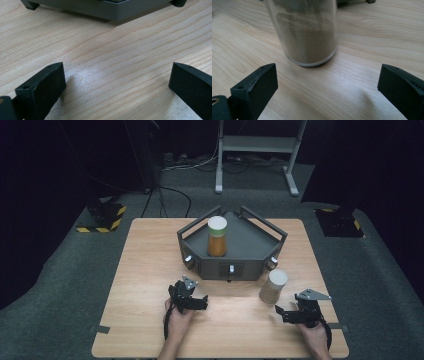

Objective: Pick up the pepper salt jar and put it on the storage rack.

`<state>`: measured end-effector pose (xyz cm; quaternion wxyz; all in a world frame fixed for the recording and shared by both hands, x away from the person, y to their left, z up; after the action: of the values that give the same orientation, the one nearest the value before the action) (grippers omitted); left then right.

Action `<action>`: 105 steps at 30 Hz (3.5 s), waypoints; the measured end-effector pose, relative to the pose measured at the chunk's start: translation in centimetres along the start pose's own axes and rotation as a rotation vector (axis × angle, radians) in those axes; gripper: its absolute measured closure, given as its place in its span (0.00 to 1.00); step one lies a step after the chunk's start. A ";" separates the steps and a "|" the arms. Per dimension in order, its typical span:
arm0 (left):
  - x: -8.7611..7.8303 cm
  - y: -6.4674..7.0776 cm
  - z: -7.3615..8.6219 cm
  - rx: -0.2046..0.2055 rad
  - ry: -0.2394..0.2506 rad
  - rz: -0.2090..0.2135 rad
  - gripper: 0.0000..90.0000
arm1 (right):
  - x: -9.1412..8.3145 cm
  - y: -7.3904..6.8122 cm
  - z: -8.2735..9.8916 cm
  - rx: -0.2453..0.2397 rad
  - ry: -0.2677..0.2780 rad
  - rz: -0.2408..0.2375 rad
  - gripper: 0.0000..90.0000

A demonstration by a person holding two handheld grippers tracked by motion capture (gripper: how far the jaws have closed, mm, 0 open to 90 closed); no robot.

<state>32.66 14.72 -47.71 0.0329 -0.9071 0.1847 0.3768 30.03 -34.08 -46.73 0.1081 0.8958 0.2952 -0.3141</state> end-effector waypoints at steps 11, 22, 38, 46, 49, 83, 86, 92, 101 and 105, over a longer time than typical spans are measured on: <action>0.0 0.0 0.0 0.000 0.000 0.000 0.01 | 0.7 -0.3 -0.6 -0.004 0.016 -0.024 0.02; 0.0 0.0 0.0 0.000 0.000 0.000 0.01 | 1.4 -0.6 -1.6 -0.009 0.032 -0.040 0.04; 0.0 0.0 0.0 -0.001 0.000 0.000 0.01 | 2.2 -0.2 -2.9 0.005 0.059 -0.060 0.10; 0.0 0.0 0.0 -0.001 0.001 0.001 0.01 | 2.3 -0.3 -3.8 0.005 0.071 -0.056 0.14; 0.0 0.0 0.0 -0.001 0.001 0.001 0.01 | 2.3 -0.1 -4.1 0.009 0.081 -0.056 0.18; 0.0 0.0 0.0 -0.001 0.001 0.001 0.02 | 2.7 -0.2 -4.5 -0.056 0.146 -0.050 0.35; 0.0 0.0 0.0 0.000 0.001 0.000 0.02 | 2.7 -0.3 -4.4 -0.056 0.148 -0.047 0.35; 0.0 0.0 0.0 -0.001 0.001 0.000 0.02 | 2.6 -0.4 -4.6 -0.058 0.142 -0.044 0.36; 0.0 0.0 0.0 -0.001 0.001 0.000 0.02 | 2.5 -0.3 -4.9 -0.061 0.134 -0.046 0.36; 0.0 0.0 0.0 -0.001 0.001 0.000 0.02 | 2.4 -0.3 -4.9 -0.057 0.134 -0.047 0.36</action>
<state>32.65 14.77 -47.71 0.0325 -0.9073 0.1848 0.3764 33.86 -30.88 -44.43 0.1063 0.9042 0.3315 -0.2475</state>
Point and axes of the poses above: each handheld gripper's, and its own axes: x roughly forward along the jaws, z roughly out of its underside, y roughly to its right, the point moved 4 cm from there along x, roughly forward along the jaws, and after that the axes turned 6 degrees about -x, right-handed, at the moved point
